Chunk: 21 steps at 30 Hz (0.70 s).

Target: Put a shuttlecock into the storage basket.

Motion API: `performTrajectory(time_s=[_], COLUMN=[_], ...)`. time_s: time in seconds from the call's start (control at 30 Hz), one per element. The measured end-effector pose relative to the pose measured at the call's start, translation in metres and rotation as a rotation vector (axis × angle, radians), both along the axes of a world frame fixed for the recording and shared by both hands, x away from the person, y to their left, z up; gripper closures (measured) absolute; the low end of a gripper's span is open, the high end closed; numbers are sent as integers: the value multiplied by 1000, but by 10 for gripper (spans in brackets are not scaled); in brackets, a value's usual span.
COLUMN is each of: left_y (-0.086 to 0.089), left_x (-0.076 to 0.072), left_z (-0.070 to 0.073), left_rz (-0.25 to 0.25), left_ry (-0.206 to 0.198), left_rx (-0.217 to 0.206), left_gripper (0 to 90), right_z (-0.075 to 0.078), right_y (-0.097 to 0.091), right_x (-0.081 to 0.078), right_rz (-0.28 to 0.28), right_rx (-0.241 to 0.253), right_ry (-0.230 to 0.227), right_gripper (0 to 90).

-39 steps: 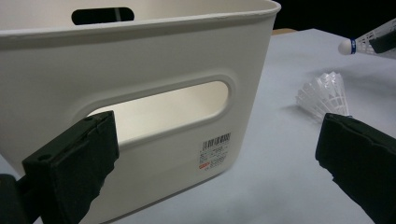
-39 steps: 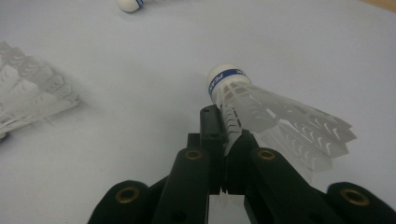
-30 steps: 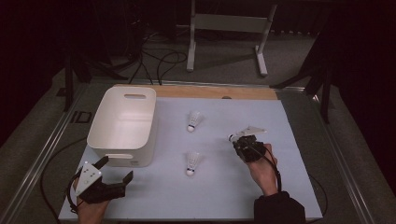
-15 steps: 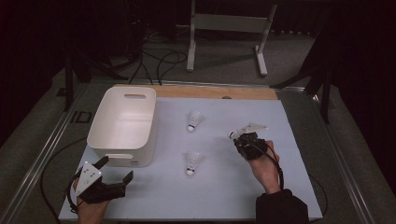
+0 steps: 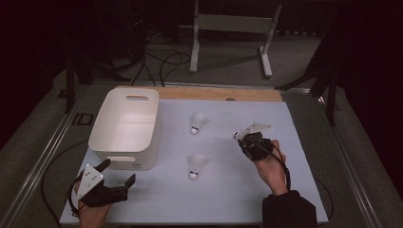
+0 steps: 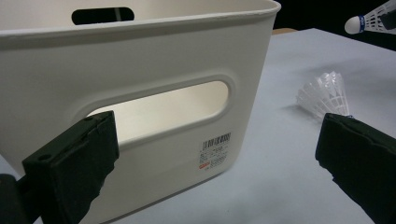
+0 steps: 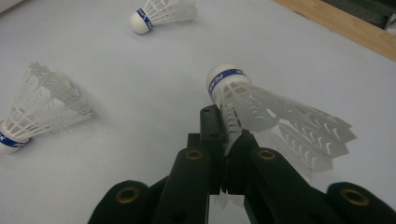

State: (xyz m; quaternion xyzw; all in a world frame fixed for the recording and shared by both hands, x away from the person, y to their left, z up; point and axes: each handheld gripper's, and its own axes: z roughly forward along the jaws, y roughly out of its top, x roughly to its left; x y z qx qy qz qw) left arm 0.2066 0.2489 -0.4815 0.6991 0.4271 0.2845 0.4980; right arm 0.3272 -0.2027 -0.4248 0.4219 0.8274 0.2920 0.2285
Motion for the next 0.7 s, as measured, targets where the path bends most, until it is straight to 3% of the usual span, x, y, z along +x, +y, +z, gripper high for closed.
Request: performTrajectory(time_s=[0.7], left_y=[0], left_x=[0], left_z=[0], left_rz=[1], left_ry=[-1], left_rx=[-1], left_gripper=[1], right_z=[16], right_y=[12], right_x=[3], right_rz=[70], right_rx=[-74], right_ry=[-8], right_gripper=[892])
